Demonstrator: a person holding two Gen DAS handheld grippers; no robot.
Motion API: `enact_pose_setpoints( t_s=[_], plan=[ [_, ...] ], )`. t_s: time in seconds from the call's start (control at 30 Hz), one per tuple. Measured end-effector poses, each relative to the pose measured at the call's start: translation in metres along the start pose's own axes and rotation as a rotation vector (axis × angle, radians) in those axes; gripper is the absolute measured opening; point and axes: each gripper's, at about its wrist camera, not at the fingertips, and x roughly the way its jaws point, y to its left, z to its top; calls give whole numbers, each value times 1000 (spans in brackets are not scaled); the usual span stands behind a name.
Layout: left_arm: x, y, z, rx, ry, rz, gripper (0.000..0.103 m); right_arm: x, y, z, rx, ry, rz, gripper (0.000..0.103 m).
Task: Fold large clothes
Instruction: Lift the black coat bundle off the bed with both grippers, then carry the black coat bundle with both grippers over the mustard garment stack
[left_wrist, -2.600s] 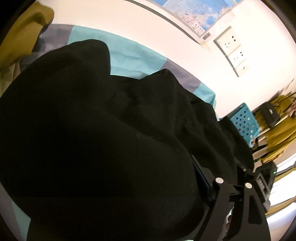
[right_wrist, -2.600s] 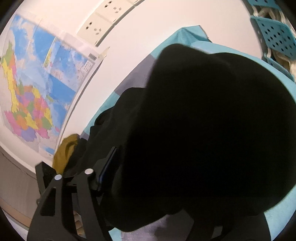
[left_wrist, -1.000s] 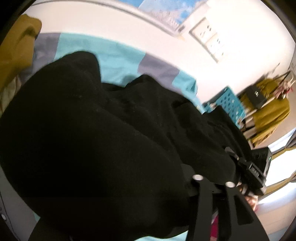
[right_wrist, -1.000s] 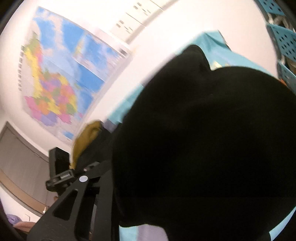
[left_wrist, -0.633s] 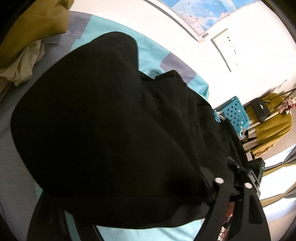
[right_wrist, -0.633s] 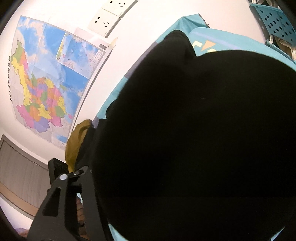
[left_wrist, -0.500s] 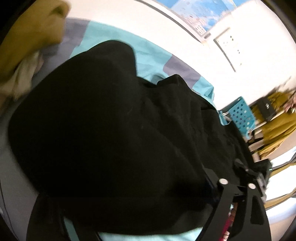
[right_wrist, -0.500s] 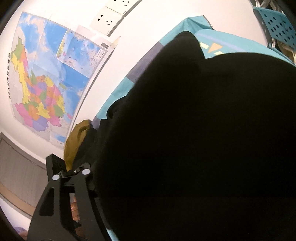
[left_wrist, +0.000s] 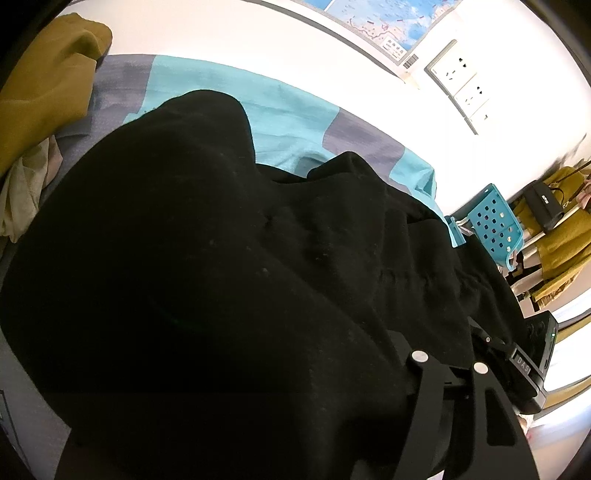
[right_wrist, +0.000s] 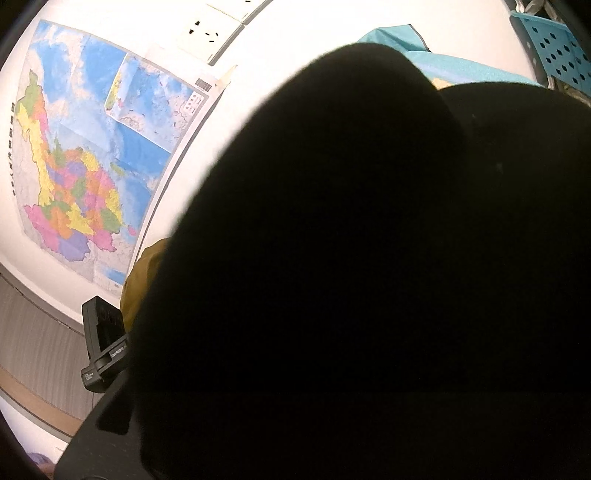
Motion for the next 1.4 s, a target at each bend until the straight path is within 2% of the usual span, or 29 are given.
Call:
enact_pose_setpoints(
  t_s=[0.07,0.13,0.17,0.23,0.33,0.53,0.77,0.9,1.03,1.1,1.2,1.23,1.3,1.37,1.4],
  plan=[
    [1,-1,0,7,1,5,67,2,1,2,7,-2,-5,42],
    [1,-1,0,6,4,3,62,4,3,3,8,-5,-5,42],
    [1,-2,0,6,7,-4,59,5,5,4,-2,-8,-10,37],
    [-2,-5,1,25,5,-5,44,4,11,6,-24,-16,-10,29],
    [-8,-14,5,70,6,-9,32,-4,24,15,-34,-42,37,21],
    [-43,-30,29,124,-25,-51,27,-28,79,37,-134,-100,107,18],
    [-135,-48,81,206,-187,-58,24,-34,177,69,-300,-168,248,17],
    [-201,-36,110,223,-304,-2,24,-16,243,84,-384,-195,358,17],
    [-268,-10,136,226,-432,91,24,26,321,100,-444,-211,510,17],
    [-304,15,155,198,-495,142,24,56,366,103,-457,-205,593,17],
    [-353,58,182,156,-586,230,25,101,426,97,-518,-225,667,17],
    [-370,77,186,130,-627,254,24,108,437,77,-519,-216,700,17],
    [-394,116,184,99,-706,284,25,155,459,50,-536,-147,762,17],
    [-402,172,169,49,-740,345,27,200,464,20,-545,-64,768,17],
    [-399,200,162,11,-726,360,29,236,461,-4,-552,10,744,17]
  ],
)
